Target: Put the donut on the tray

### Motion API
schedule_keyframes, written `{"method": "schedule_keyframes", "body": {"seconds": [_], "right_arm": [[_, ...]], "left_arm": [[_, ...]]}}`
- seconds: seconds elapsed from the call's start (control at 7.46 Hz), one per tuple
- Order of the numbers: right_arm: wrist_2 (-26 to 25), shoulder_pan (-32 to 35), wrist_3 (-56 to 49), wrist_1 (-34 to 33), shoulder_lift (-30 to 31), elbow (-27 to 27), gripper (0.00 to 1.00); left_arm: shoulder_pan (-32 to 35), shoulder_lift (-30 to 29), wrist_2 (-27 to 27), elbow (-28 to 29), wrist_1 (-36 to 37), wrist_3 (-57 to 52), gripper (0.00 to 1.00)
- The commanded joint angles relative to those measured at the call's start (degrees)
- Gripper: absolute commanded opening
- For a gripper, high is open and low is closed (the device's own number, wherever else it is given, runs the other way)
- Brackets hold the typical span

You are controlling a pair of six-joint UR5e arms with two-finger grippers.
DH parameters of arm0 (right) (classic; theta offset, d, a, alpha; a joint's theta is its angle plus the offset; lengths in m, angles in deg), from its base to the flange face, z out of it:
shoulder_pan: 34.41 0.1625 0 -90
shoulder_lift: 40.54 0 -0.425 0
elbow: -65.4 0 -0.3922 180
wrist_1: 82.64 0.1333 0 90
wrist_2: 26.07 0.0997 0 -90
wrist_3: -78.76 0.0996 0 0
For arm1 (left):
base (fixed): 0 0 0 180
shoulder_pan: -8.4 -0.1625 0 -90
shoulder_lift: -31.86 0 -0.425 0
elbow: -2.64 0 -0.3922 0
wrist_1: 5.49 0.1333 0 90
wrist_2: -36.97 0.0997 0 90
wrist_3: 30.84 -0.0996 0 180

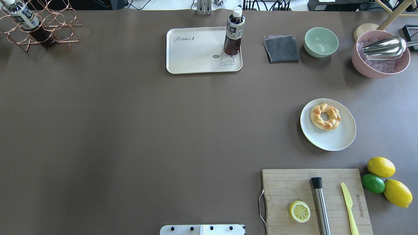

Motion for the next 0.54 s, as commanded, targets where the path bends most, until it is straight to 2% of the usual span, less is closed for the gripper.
{"method": "schedule_keyframes", "body": {"seconds": [0.0,0.4], "right_arm": [[0.09,0.00,0.09,0.00,-0.24,0.05,1.00],[0.18,-2.89,0.35,0.09,-0.32,-0.03,1.00]], "left_arm": [[-0.09,0.31,-0.43,-0.35,-0.04,0.11,0.97],[-0.09,0.57,0.01,-0.97,-0.04,0.28,0.97]]}}
